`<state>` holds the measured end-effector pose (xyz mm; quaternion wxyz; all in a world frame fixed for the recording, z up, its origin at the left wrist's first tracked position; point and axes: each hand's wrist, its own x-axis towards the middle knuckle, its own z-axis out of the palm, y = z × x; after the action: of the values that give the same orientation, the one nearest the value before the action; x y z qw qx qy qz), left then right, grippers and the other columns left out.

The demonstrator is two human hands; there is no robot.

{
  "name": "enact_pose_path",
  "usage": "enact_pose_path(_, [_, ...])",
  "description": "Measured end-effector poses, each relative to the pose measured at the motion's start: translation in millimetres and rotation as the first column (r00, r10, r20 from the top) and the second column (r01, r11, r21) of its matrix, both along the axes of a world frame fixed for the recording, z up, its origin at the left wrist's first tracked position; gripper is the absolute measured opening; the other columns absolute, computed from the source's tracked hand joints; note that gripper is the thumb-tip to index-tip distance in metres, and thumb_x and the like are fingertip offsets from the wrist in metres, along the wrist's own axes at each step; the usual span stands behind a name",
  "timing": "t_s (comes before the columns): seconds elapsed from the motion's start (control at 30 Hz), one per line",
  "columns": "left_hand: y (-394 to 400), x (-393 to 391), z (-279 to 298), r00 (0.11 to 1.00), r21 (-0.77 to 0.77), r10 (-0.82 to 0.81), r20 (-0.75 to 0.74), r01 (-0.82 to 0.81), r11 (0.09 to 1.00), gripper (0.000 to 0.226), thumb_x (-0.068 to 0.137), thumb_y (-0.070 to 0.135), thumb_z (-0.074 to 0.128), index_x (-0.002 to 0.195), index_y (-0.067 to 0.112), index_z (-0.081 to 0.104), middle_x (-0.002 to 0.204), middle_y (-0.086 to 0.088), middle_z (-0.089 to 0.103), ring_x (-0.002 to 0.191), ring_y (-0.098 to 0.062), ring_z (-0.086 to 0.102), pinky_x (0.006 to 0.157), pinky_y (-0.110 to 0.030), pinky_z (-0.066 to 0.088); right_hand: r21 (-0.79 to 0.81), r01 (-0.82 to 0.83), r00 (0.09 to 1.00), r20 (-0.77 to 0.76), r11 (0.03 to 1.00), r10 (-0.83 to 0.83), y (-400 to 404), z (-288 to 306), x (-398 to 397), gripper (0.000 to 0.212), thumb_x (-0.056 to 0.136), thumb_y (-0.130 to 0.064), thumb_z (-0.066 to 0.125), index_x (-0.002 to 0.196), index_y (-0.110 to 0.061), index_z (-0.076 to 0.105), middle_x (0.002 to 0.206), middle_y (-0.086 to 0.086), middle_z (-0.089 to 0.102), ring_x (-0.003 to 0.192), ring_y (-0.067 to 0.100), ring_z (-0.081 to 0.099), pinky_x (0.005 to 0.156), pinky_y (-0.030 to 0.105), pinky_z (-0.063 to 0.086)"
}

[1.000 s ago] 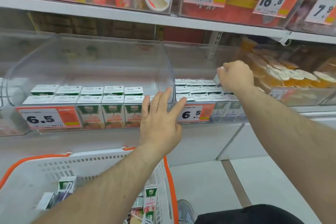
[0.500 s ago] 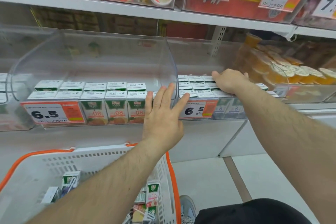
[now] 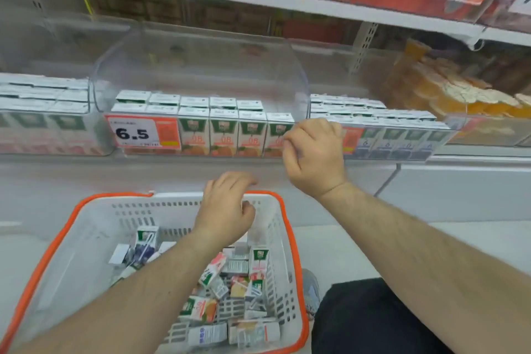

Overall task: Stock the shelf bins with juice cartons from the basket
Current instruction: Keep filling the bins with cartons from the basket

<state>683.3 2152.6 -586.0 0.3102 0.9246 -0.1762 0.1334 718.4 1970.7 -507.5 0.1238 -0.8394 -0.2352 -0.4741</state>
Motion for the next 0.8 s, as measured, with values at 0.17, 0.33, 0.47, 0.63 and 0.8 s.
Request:
enact_pose_path(0.17, [47.9,-27.3,-34.7,0.915,0.028,0.101,-0.391,-0.098,0.995,0.036,0.087,0.011,0.055,0.121,0.019,0.063,0.122,0.004,0.064,0.112,-0.020,0.057,0.096,-0.031,0.045,0.015,-0.141,0.879,-0.458,0.990,0.132,64.1,-64.5,-24.8,0.027,0.082,-0.021,0.046,0.068,-0.009,0.066,0.065,0.005,0.061,0.065,0.030,0.056,0.064,0.036,0.045])
enact_pose_path(0.33, [86.3,-44.5,-74.9,0.812,0.052,0.133,-0.568,-0.126,0.991,0.026,0.089,0.015,0.054,0.113,0.018,0.065,0.110,0.000,0.068,0.101,-0.021,0.063,0.087,-0.036,0.052,-0.130,-0.106,0.516,-0.854,0.986,-0.057,86.9,-115.3,-30.7,0.024,0.091,-0.020,0.046,0.082,-0.014,0.068,0.086,0.003,0.069,0.081,0.025,0.060,0.072,0.037,0.052])
enact_pose_path(0.47, [97.3,-53.1,-113.9,0.691,0.140,0.142,-0.709,-0.059,0.988,0.028,0.093,0.016,0.048,0.116,0.021,0.064,0.114,0.000,0.065,0.092,-0.017,0.062,0.079,-0.031,0.053,-0.290,-0.278,0.134,-0.956,0.916,-0.262,93.3,-156.5,-38.6,0.031,0.092,-0.017,0.044,0.061,-0.017,0.048,0.066,0.003,0.053,0.065,0.022,0.050,0.063,0.031,0.045])
enact_pose_path(0.63, [97.5,-59.3,-155.3,0.566,0.187,0.122,-0.815,0.059,0.980,0.025,0.094,0.014,0.046,0.111,0.017,0.065,0.110,-0.005,0.066,0.090,-0.021,0.064,0.078,-0.031,0.053,-0.370,-0.350,-0.165,-0.880,0.861,-0.445,85.0,-201.3,-42.0,0.041,0.099,-0.029,0.048,0.061,-0.014,0.041,0.062,0.003,0.044,0.054,0.013,0.042,0.049,0.026,0.033])
enact_pose_path(0.8, [92.7,-62.1,-192.7,0.457,0.190,0.139,-0.878,0.068,0.980,0.041,0.089,0.015,0.048,0.128,0.024,0.059,0.130,0.000,0.059,0.093,-0.015,0.059,0.073,-0.023,0.045,-0.383,-0.231,-0.309,-0.843,0.894,-0.441,77.1,-236.0,-38.3,0.034,0.099,-0.036,0.047,0.082,-0.008,0.057,0.082,0.009,0.057,0.068,0.019,0.053,0.054,0.027,0.039])
